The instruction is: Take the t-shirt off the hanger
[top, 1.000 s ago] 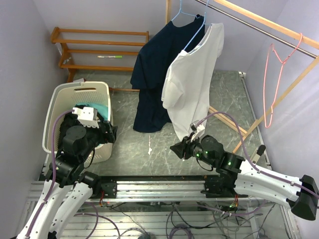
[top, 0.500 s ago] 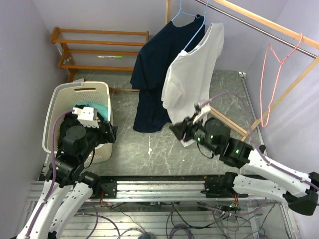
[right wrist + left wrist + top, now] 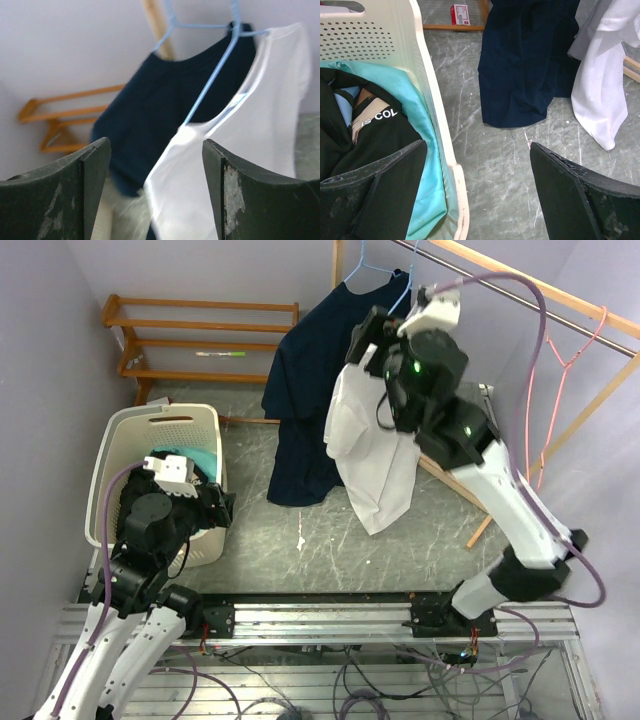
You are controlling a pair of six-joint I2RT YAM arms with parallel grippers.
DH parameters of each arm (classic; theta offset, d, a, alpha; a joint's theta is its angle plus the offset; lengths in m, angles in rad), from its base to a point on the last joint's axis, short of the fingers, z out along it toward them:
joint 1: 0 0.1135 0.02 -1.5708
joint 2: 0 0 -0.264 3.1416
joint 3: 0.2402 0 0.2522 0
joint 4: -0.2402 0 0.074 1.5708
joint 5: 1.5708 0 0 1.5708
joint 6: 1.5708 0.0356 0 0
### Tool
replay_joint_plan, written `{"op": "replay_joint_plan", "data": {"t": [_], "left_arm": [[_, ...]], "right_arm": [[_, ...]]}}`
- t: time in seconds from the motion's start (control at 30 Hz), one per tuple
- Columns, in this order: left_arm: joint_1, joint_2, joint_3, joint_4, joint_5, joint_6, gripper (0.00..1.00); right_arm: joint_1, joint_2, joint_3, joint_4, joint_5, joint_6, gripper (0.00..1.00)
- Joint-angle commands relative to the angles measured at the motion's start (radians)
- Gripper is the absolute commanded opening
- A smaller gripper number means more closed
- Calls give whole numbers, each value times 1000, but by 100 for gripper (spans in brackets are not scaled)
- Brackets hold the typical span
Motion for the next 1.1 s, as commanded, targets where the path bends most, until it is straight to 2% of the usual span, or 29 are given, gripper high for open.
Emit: {"op": "replay_joint_plan", "data": {"t": [0.0, 0.13, 0.27, 0.47, 0.83, 1.07], "left_arm": [[-14, -23, 1, 12, -13, -13, 95], [-17, -27, 1, 11, -15, -13, 95], [-17, -23, 1, 12, -13, -11, 95], [-17, -26, 1, 12, -11, -11, 95], [-18, -23, 1, 11, -14, -12, 95], [-17, -22, 1, 12, -13, -13, 95]], "right_arm": [[-254, 165, 206, -180, -157, 47, 69], [-351, 265, 340, -243, -222, 57, 64], [-409, 241, 265, -178, -328, 86, 61], [-434, 222, 229, -153, -369, 98, 59], [-440, 333, 291, -159, -429, 116, 58], [-440, 334, 268, -131, -455, 129, 49]]}}
